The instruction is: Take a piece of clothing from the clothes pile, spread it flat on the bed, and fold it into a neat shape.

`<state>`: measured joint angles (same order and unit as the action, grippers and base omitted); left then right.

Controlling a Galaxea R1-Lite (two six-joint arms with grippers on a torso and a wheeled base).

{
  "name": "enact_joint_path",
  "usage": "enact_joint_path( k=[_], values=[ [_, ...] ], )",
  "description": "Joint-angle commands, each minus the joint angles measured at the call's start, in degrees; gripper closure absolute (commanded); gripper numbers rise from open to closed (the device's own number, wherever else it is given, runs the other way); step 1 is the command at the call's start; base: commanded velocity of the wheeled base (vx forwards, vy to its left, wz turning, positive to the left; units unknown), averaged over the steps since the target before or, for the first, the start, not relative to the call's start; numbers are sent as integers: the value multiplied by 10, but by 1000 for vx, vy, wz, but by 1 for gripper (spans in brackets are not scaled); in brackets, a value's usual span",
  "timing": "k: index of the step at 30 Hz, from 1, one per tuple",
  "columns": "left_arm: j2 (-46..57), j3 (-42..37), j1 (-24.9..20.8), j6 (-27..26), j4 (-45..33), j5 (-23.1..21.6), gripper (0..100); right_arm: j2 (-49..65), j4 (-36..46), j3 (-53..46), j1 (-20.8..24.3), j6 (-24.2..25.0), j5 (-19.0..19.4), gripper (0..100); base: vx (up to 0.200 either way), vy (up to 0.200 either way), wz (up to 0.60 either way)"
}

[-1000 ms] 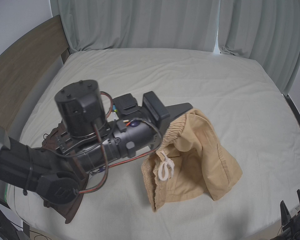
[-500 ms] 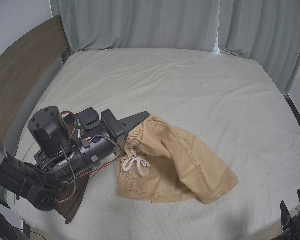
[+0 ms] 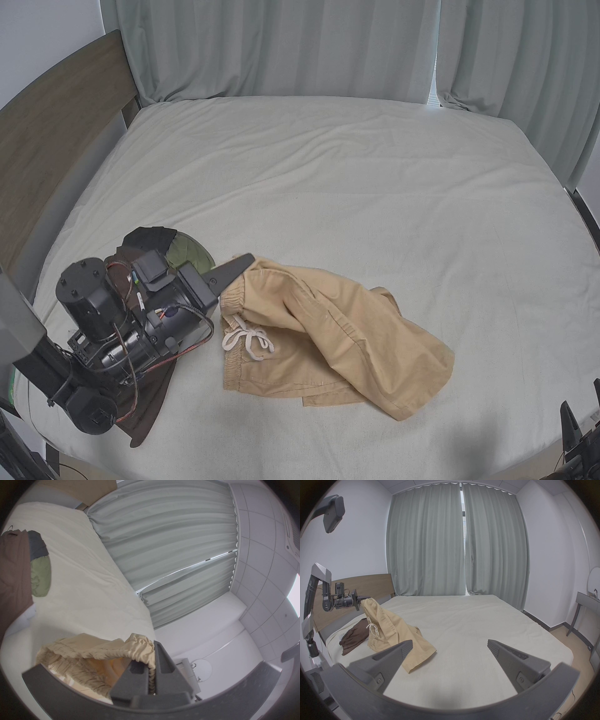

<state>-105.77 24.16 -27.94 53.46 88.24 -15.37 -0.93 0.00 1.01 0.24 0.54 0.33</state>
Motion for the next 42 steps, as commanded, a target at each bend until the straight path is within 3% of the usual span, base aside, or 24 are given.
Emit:
enact_joint_path(
  k=[1, 9, 16, 24, 35, 37, 42],
  values=[
    [-52, -44, 20, -24, 6, -1, 100, 8, 0, -10, 1, -1, 0, 0, 0, 0, 0],
    [-55, -52, 22, -46, 8, -2, 100, 8, 0, -10, 1, -3, 2, 0, 0, 0, 0],
    [-77, -51, 32, -104, 8, -3, 100, 8, 0, -10, 0, -6, 2, 0, 0, 0, 0],
    [-75, -49, 57, -110, 8, -3, 100, 8, 0, -10, 0, -10, 3, 0, 0, 0, 0],
    [-75, -48, 58, -117, 8, -2, 100, 8, 0, -10, -1, -8, 3, 0, 0, 0, 0],
    [-74, -48, 59, -120, 8, -1, 100, 7, -67, 18, 1, -12, 5, 0, 0, 0, 0],
    [-74, -50, 61, -120, 9, -1, 100, -80, -81, 90, 20, -12, 5, 0, 0, 0, 0]
  ],
)
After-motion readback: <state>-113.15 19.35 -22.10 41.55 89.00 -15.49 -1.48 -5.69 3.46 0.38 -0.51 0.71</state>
